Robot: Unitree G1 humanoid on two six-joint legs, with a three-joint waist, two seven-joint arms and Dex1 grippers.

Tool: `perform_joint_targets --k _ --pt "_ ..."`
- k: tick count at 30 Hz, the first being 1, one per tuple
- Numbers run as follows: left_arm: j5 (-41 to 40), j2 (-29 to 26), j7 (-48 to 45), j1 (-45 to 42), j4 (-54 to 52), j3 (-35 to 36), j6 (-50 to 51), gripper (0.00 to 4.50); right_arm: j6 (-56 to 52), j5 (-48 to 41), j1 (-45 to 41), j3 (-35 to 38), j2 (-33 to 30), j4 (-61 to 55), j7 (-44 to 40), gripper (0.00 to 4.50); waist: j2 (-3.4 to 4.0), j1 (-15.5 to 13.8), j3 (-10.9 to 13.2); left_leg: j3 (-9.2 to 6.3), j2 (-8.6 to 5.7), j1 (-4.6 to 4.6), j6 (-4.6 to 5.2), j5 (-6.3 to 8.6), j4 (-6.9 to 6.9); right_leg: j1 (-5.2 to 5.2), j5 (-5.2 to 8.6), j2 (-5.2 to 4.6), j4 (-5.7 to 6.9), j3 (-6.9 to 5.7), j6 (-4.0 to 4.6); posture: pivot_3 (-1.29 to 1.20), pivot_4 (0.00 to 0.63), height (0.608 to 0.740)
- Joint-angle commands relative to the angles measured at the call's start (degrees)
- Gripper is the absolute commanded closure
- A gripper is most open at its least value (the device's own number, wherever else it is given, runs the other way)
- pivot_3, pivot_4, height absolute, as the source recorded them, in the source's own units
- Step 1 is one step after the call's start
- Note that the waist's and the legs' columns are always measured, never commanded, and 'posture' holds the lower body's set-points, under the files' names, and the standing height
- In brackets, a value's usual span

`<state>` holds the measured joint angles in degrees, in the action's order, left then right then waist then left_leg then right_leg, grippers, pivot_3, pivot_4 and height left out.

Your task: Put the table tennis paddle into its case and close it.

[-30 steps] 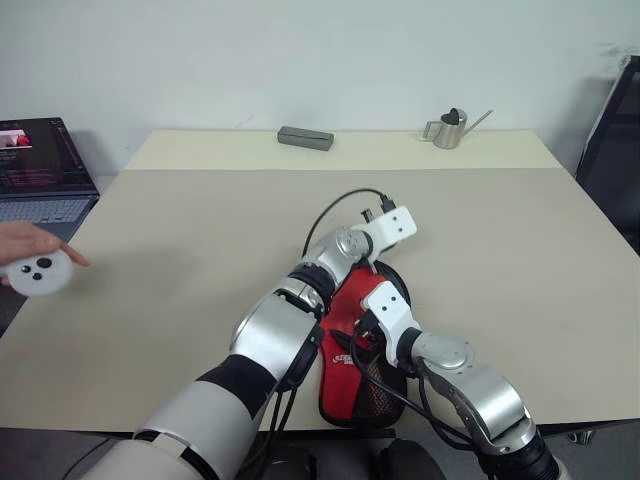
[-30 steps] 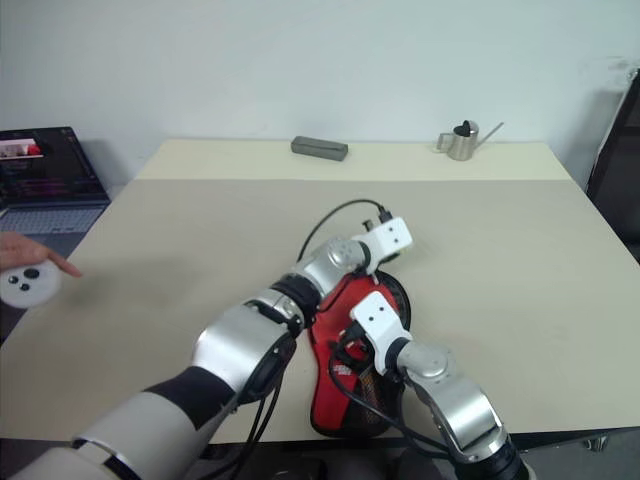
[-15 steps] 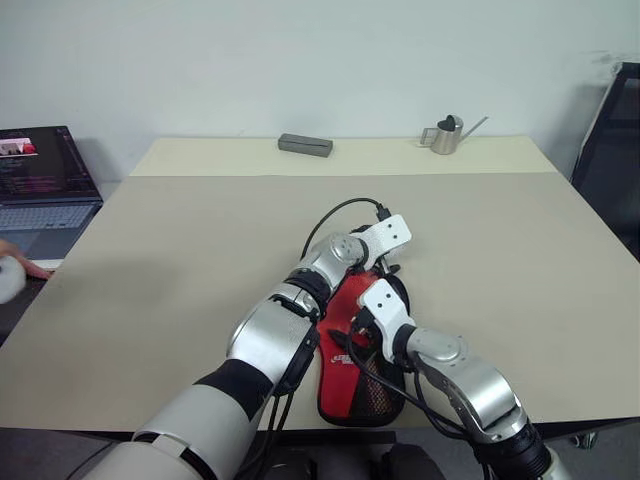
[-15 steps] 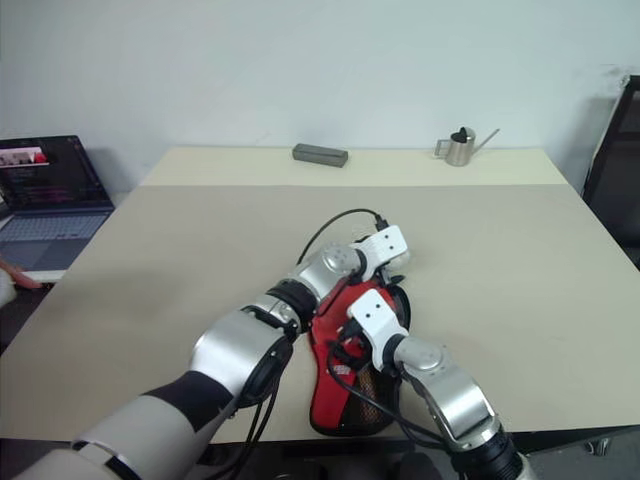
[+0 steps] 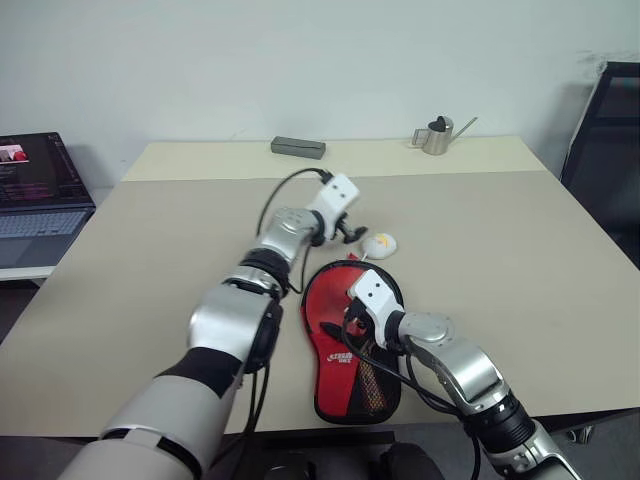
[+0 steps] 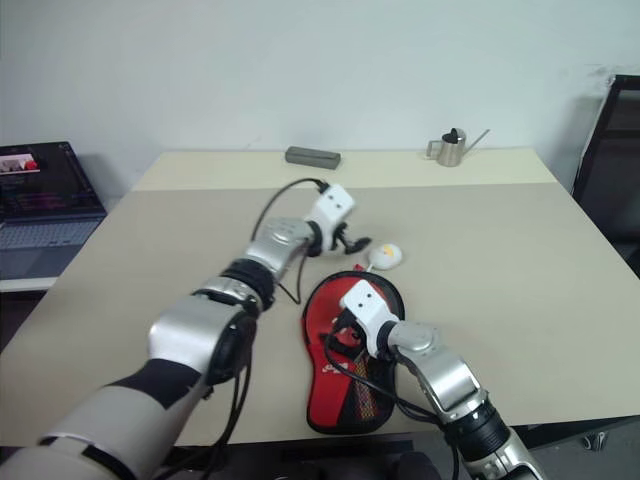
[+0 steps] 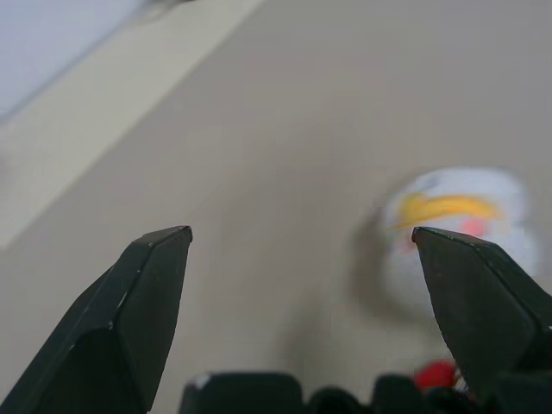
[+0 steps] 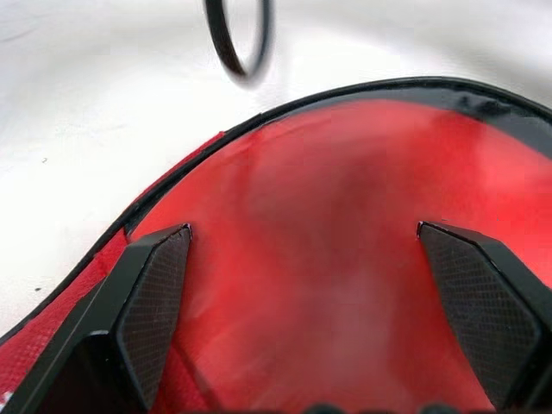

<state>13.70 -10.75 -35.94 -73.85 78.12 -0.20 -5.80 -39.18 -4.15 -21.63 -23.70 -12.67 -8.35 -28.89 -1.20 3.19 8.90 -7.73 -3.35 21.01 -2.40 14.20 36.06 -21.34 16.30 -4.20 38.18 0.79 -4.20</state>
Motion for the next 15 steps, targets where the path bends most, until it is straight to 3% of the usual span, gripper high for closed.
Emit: perform_joint_targets --k 1,5,9,15 --pt "-5.3 -5.0 -9.8 1.1 -5.2 3.0 -2.5 0.02 -0.9 1.5 0.4 0.3 -1.8 7.1 -0.4 0.0 0.0 0.0 0.0 0.0 -0.01 -0.01 0.0 0.0 0.01 0.02 0.0 0.0 0.0 0.0 0.0 0.0 0.15 0.74" --pt "-11.1 -11.1 -22.5 8.3 -13.6 4.9 -3.2 0.02 0.6 1.0 -0.5 2.3 -3.3 9.2 -1.8 0.0 0.04 0.0 0.0 0.0 0.0 -0.03 0.0 0.0 0.0 0.03 -0.01 0.0 -0.02 0.03 0.01 0.0 0.15 0.74" --pt "-18.1 -14.2 -31.5 21.1 -34.2 4.8 5.4 0.02 1.3 -0.3 -1.5 4.8 -5.2 10.2 -4.0 0.0 0.05 -0.1 0.0 0.01 0.03 -0.02 0.0 0.0 0.0 0.02 -0.17 0.0 -0.03 0.08 0.3 0.0 0.15 0.74" --pt "-26.9 -14.9 -33.2 37.0 -65.0 2.1 22.2 0.02 -1.0 -4.5 -2.0 7.3 -7.9 4.6 -9.4 0.0 0.04 -1.3 0.0 -0.04 0.21 0.1 0.02 0.01 0.03 0.0 -0.19 -0.02 -0.09 0.08 0.39 0.0 0.15 0.74"
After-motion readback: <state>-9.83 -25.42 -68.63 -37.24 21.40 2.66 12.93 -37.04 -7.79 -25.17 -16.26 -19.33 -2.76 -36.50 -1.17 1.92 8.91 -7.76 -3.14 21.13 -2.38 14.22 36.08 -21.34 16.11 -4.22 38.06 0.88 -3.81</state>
